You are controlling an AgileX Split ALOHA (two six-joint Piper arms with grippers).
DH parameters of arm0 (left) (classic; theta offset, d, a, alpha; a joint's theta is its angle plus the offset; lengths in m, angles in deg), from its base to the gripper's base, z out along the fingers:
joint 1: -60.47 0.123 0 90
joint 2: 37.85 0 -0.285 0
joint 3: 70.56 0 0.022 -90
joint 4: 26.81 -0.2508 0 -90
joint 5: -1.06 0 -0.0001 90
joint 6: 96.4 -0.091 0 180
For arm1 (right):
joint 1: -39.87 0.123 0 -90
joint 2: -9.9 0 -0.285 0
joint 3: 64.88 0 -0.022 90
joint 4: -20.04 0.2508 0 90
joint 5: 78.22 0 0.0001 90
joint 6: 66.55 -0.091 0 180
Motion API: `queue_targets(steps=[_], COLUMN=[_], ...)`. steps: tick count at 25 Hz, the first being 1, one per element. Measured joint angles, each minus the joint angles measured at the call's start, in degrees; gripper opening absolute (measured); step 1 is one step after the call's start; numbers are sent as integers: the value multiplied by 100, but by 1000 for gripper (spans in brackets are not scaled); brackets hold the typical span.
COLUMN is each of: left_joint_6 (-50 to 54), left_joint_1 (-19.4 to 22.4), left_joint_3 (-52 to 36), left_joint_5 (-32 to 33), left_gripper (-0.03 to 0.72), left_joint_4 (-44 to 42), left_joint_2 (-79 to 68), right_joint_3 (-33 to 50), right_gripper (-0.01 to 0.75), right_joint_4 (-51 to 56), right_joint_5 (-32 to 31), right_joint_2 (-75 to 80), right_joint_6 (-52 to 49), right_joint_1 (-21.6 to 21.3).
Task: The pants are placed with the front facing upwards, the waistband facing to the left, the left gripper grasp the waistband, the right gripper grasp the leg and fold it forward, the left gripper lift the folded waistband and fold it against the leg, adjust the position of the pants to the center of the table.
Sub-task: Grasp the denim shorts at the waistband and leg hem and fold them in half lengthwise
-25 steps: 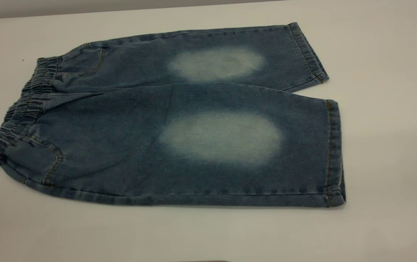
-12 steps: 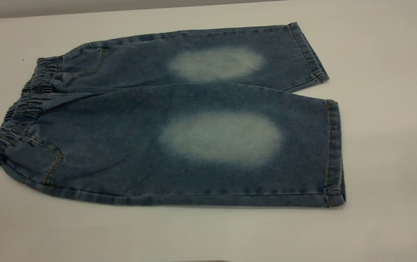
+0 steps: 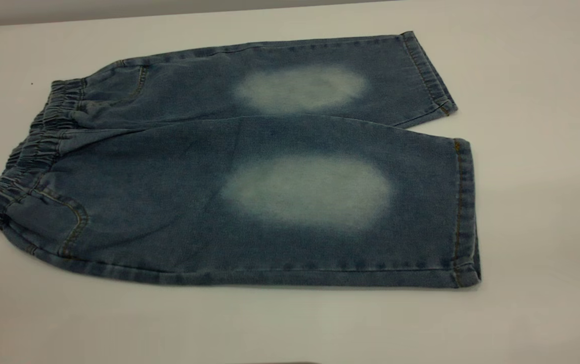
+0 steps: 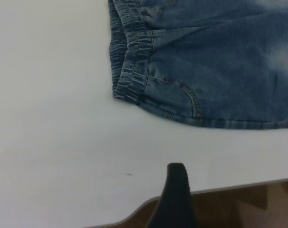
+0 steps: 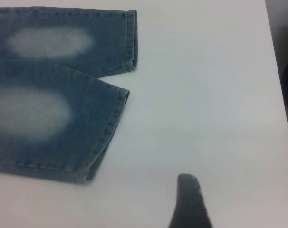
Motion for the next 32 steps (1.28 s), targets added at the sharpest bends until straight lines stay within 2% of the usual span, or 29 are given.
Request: queue_targets(steps=[14, 19, 25, 29, 32], left_joint_6=[0, 409, 850, 1143, 1179], left_joint_1=[0, 0, 11, 11, 11], left_joint_3=[0, 106, 731, 1214, 1373], left_joint_5=[0, -106, -438, -841, -1207], left_gripper=[570, 570, 570, 570, 570], left_joint_4=[-6, -150, -620, -681, -675], left_joint_2=[0, -177, -1770, -3116, -4052], right_joint_3=[0, -19, -185, -185, -185], right_gripper=[423, 423, 476, 544, 567], right_joint_4=[63, 177, 617, 1640, 2683], right_joint_5=[0, 44, 562, 1106, 1437], right_joint_2=[6, 543, 2146, 3424, 4359], right_joint_6=[0, 88, 465, 1199, 2088], right_joint_1=[0, 0, 0, 0, 0])
